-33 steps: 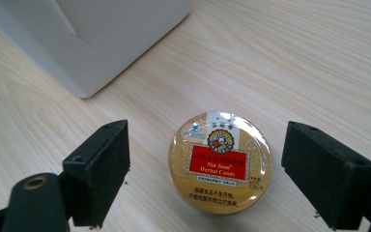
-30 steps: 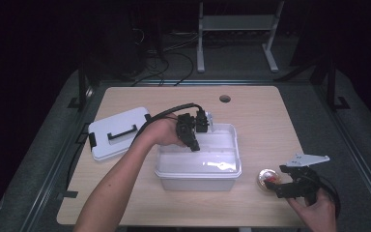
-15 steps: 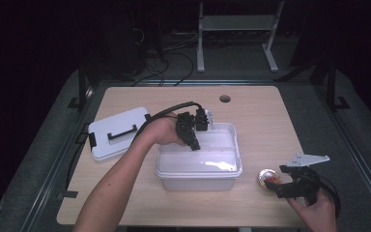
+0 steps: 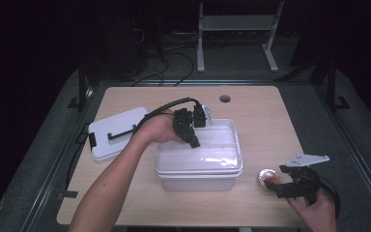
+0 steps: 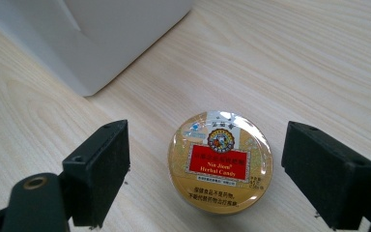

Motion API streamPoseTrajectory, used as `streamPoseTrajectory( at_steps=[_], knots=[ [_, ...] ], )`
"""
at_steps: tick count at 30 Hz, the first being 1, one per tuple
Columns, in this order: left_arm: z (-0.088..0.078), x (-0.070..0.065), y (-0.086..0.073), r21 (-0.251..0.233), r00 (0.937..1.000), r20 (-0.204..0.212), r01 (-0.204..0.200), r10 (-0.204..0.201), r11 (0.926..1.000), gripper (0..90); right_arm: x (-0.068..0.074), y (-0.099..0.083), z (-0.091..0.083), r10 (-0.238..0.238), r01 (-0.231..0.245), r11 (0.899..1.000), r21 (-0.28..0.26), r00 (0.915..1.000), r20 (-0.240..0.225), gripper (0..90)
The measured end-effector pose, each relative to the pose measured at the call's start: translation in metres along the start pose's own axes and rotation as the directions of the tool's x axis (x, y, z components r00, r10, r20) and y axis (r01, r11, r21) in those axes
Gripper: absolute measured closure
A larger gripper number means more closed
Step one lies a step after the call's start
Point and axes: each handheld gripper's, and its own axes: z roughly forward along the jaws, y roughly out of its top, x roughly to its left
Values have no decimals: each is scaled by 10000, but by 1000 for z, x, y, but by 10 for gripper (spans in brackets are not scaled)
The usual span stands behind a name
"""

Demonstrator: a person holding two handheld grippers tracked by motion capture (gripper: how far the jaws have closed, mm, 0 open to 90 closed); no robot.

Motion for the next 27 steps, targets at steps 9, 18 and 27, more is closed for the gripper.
streamPoseTrajectory(
  at_steps=[9, 18, 27],
  knots=[
    [-24, -9, -2, -149, 9996, -281, -105, 101, 9998, 892, 1, 0, 1, -28, 28, 10000, 65, 10000, 3, 167],
    [-46, -17, -15, -304, 9981, -614, 23, -41, 9995, 892, 1, 0, 3, -50, 50, 9999, 137, 10000, 22, 167],
    [-65, -23, -39, -512, 9954, -893, 314, -358, 9982, 892, 2, 4, 7, -74, 73, 9997, 253, 10000, 28, 167]
  ],
)
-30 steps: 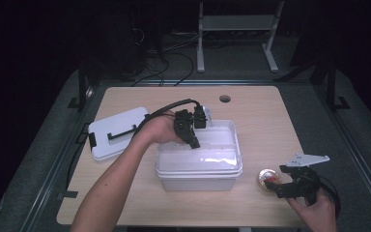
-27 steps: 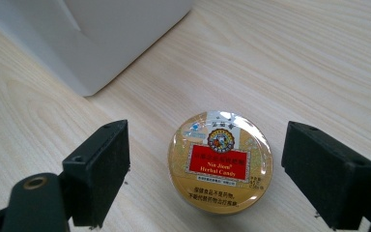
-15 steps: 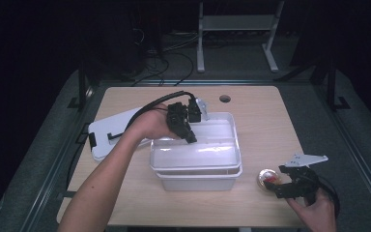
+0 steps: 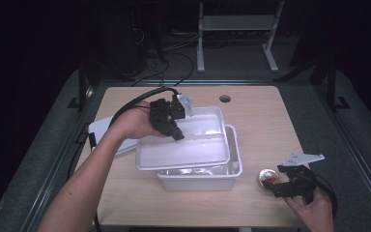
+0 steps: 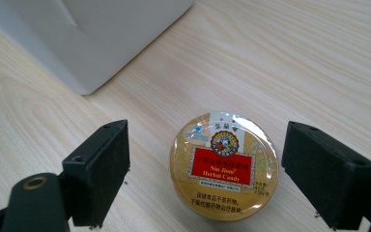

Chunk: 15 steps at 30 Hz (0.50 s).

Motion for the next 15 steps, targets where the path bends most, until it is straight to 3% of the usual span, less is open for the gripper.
streamPoseTrajectory(
  at_steps=[15],
  knots=[
    [-33, -8, -59, -393, 9952, -503, 821, -840, 9959, 893, 0, 1, 1, -40, 39, 10000, 72, 9999, 138, 166]
  ],
)
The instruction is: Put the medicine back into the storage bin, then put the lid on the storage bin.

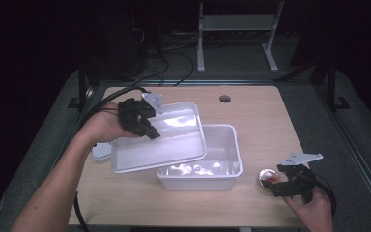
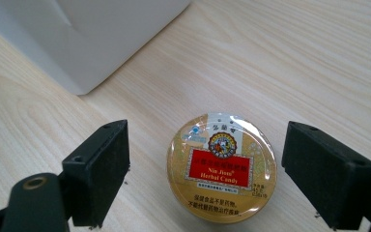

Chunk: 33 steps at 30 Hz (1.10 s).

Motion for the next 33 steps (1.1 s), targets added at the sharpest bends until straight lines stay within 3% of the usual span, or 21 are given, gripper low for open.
streamPoseTrajectory(
  at_steps=[14, 25, 33],
  knots=[
    [-28, 1, -58, -290, 9959, -445, 776, -789, 9966, 892, 0, 2, 2, 27, -29, 9999, 122, 9999, 127, 166],
    [-32, -1, -102, -334, 9891, -529, 1355, -1371, 9902, 892, 2, 3, 6, -89, 85, 9996, 266, 9998, 167, 166],
    [-24, -4, -127, -239, 9831, -512, 1745, -1755, 9844, 892, 1, 1, 6, -43, 36, 9994, 342, 9998, 212, 166]
  ],
)
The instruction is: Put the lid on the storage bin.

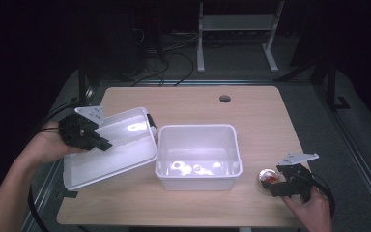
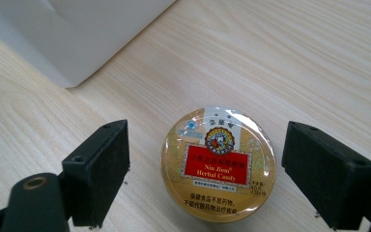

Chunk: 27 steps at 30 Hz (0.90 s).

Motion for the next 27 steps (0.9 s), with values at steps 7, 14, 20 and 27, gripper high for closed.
streamPoseTrajectory(
  at_steps=[7, 14, 20, 27],
  knots=[
    [14, 2, -19, 115, 9994, -6, 356, -355, 9993, 892, 0, 0, 1, -27, 27, 10000, 46, 10000, 0, 166],
    [35, 1, -33, 325, 9985, 136, 526, -531, 9981, 892, 1, -1, 0, -64, 63, 10000, 37, 10000, 34, 166],
    [56, -1, -42, 480, 9974, 390, 589, -608, 9971, 892, 2, -1, -1, -88, 88, 10000, -15, 9999, 67, 166],
    [76, -1, -59, 593, 9948, 608, 783, -818, 9952, 892, 3, -1, 0, -90, 90, 10000, 35, 9999, 91, 167]
  ],
)
